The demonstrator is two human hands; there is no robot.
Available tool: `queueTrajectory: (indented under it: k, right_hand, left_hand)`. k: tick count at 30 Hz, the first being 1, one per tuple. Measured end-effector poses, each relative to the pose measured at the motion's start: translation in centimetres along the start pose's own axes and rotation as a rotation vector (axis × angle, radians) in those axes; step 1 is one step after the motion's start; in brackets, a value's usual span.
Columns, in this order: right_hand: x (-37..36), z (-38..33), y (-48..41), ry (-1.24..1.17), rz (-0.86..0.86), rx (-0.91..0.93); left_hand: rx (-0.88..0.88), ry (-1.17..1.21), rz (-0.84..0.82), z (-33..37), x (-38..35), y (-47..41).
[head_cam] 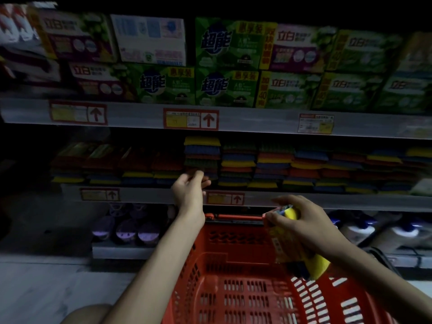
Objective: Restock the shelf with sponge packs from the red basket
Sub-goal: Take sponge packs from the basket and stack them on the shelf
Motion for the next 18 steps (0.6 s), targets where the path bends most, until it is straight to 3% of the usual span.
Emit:
queueTrajectory:
  k: [18]
  right_hand:
    - [0.28,-0.32,0.08,-0.014,-0.002,-0.015]
  left_hand:
    - [0.068,-0.029,-0.048,-0.28,-0.55,-0.89]
Point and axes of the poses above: each hand's wrist, its own y-axis away from the middle knuckle, its own x-axis out of the back of the hand, z = x × y, the point moved 3 cm from there along -y, towards the middle knuckle, and after that the axes turned 5 degrees about y, right-handed, at the moved point
